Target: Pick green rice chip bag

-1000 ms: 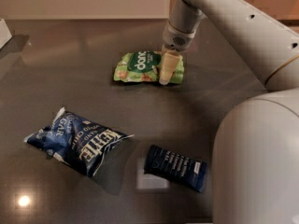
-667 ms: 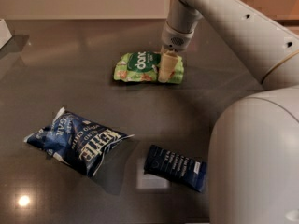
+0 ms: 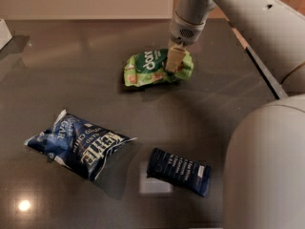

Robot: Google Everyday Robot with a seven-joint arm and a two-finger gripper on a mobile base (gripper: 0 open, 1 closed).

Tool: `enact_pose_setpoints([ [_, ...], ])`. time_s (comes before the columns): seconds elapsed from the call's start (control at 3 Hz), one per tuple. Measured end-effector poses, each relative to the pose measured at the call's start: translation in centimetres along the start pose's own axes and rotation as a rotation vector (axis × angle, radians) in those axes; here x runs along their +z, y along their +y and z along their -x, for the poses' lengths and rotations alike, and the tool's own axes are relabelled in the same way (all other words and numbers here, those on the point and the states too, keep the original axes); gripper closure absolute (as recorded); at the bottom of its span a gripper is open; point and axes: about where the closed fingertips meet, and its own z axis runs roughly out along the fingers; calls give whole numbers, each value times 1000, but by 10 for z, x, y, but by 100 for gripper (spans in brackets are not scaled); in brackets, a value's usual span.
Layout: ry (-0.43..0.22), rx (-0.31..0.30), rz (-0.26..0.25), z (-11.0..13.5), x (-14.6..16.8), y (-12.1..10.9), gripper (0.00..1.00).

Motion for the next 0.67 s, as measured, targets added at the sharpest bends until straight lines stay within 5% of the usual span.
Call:
enact_pose_setpoints([
  [0.33, -20, -15, -22, 6, -41, 8, 100],
  [0.67, -48, -49, -43, 12, -87, 17, 100],
])
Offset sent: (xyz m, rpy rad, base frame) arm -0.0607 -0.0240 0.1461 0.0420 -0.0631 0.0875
